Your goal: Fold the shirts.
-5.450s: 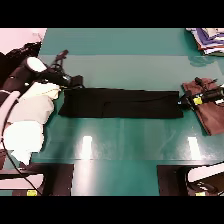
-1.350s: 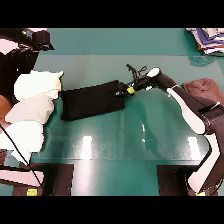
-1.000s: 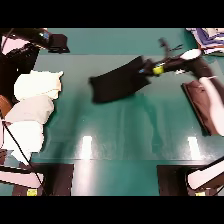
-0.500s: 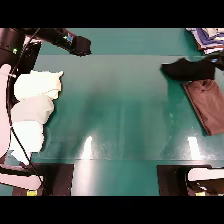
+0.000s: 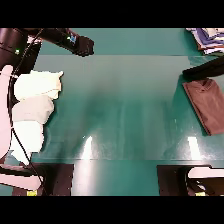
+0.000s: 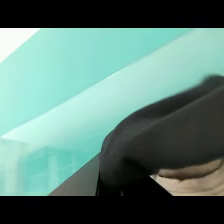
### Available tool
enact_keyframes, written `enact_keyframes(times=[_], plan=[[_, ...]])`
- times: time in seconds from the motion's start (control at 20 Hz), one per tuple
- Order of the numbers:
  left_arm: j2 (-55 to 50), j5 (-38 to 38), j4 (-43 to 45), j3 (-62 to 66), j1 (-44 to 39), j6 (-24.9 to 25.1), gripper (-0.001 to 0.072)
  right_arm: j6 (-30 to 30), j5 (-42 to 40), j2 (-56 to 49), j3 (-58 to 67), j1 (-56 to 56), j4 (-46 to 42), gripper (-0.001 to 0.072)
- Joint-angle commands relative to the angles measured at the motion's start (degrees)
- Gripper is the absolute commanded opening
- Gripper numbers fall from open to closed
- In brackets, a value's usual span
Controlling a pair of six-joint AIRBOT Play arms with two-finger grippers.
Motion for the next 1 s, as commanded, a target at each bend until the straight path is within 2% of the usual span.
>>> enact_keyframes(times=[0.0,0.1,0.35,0.6,0.65,0.75,0.8,0.95], plan=[[0.0,0.0,0.1,0.0,0.0,0.0,0.0022,0.1,8.7,0.2,6.1,-2.1,-2.9,0.0017],[0.0,0.0,0.1,0.0,0.0,0.0,0.0022,0.1,11.2,1.7,5.1,-3.0,-3.8,0.0017],[0.0,-0.2,0.1,0.0,0.0,0.1,0.0022,0.1,11.6,9.4,-5.6,-6.4,-4.0,0.0017],[0.0,-0.2,0.1,0.0,0.0,0.1,0.0022,0.1,15.5,16.3,-17.9,-12.0,-16.6,0.002],[0.0,-0.2,0.1,0.0,0.0,0.1,0.0022,0.1,15.9,17.6,-20.4,-13.2,-19.2,0.0046],[0.0,-0.3,0.1,0.0,0.0,0.1,0.0022,0.2,16.9,19.9,-25.3,-15.7,-24.4,0.042],[0.0,-0.3,0.1,0.0,0.0,0.1,0.0022,1.2,17.0,21.1,-27.7,-17.2,-26.4,0.0481],[0.0,-0.5,0.0,0.0,0.0,0.0,0.0023,1.6,16.7,24.5,-32.8,-21.4,-27.5,0.0481]])
